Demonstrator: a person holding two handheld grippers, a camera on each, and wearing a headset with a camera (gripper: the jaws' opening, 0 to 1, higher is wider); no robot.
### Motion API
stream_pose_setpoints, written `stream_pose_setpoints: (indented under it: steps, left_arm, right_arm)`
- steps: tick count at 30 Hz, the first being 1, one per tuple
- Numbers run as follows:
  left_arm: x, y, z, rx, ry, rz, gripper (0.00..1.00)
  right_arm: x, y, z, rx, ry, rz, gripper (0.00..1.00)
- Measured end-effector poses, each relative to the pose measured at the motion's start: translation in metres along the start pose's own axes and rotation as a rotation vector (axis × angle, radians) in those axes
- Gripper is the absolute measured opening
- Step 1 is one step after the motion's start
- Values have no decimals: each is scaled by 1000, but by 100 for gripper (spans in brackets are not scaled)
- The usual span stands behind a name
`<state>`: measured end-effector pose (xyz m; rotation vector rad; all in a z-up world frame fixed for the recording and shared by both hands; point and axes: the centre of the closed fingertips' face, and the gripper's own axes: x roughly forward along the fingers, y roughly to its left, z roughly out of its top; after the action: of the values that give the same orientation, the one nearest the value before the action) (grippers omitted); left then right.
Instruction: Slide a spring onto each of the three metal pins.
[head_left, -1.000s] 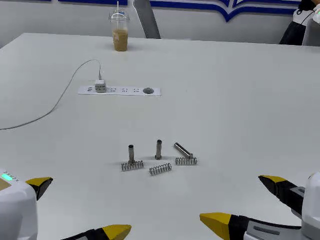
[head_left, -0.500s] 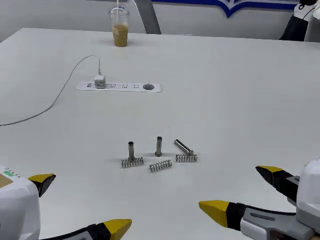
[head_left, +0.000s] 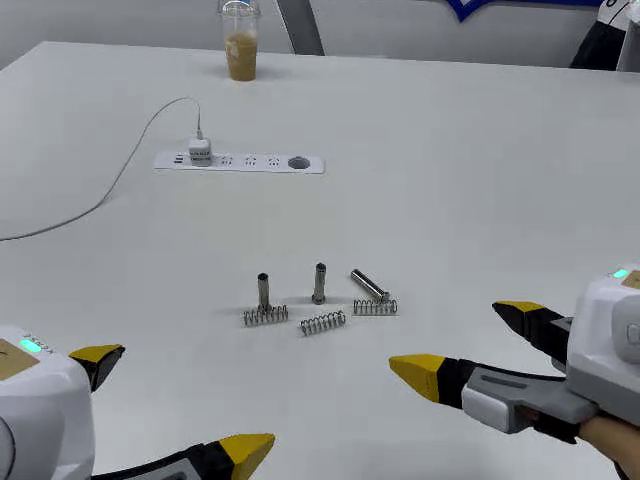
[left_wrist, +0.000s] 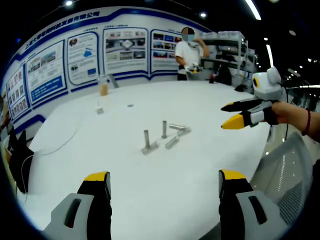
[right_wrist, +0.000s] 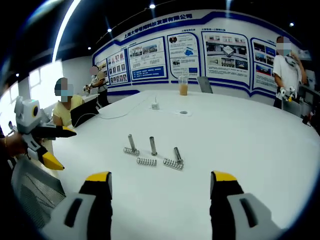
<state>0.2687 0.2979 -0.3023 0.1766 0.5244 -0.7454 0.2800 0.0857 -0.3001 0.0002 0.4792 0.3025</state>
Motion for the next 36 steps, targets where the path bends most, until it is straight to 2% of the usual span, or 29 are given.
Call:
stream_pose_setpoints:
  steps: [8,17,24,36]
  left_arm:
    - [3,1,-2,1,5,0,90]
    - [7,2,1,12,-8,0,88]
    - [12,0,0,15,-13,-17,88]
    - [19,1,3,17,-19,-21,86]
  right_arm:
    - [16,-3,7,-20,7,16,76]
    - [36,-10,12,-18,31,29,69]
    - [51,-14,10,-18,57,45,64]
    - [74,-26,11,-27,83,44,55]
